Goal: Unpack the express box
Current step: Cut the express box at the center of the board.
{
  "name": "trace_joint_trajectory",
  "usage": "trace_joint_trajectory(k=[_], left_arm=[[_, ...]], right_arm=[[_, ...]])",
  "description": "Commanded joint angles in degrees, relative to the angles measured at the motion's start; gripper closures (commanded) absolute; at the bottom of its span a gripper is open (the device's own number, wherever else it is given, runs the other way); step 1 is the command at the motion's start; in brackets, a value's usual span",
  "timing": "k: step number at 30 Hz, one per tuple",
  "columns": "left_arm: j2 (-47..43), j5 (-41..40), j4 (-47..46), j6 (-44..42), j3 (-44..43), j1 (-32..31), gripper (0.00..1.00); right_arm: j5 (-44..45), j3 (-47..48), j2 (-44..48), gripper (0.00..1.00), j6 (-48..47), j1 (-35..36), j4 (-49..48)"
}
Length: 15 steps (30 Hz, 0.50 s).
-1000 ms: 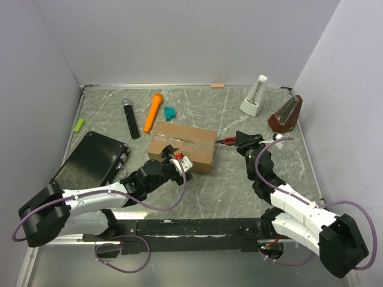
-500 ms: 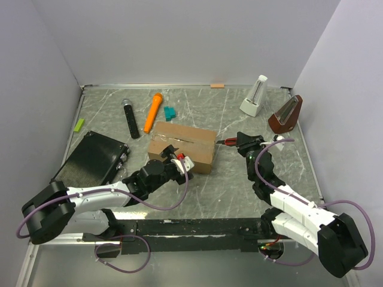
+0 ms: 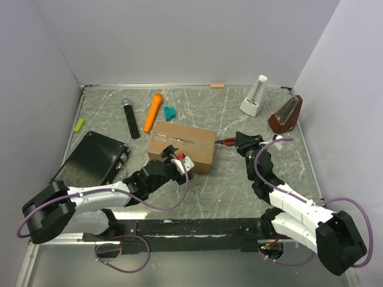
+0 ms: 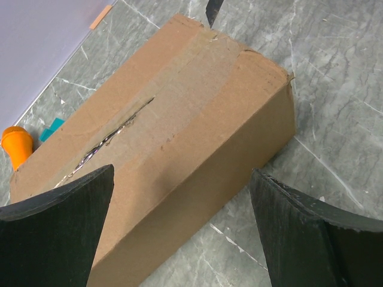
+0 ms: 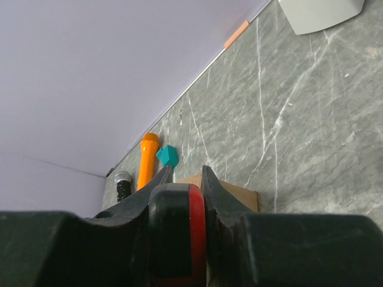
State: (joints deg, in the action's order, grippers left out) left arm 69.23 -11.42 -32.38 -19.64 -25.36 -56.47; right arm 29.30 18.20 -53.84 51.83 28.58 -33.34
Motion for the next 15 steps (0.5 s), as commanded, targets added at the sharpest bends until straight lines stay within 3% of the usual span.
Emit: trace_joint_trajectory(k=[1, 15], left_arm=[[0.2, 0.1, -3.2, 0.6, -1.5, -0.3, 0.01], [0.6, 0.1, -3.3, 0.9, -1.4, -0.4, 0.01]], right_arm=[[2.0, -1.2, 2.3, 1.00, 0.5, -0.8, -2.4], [-1.5, -1.8, -0.2, 1.00, 2.5, -1.2, -5.6]])
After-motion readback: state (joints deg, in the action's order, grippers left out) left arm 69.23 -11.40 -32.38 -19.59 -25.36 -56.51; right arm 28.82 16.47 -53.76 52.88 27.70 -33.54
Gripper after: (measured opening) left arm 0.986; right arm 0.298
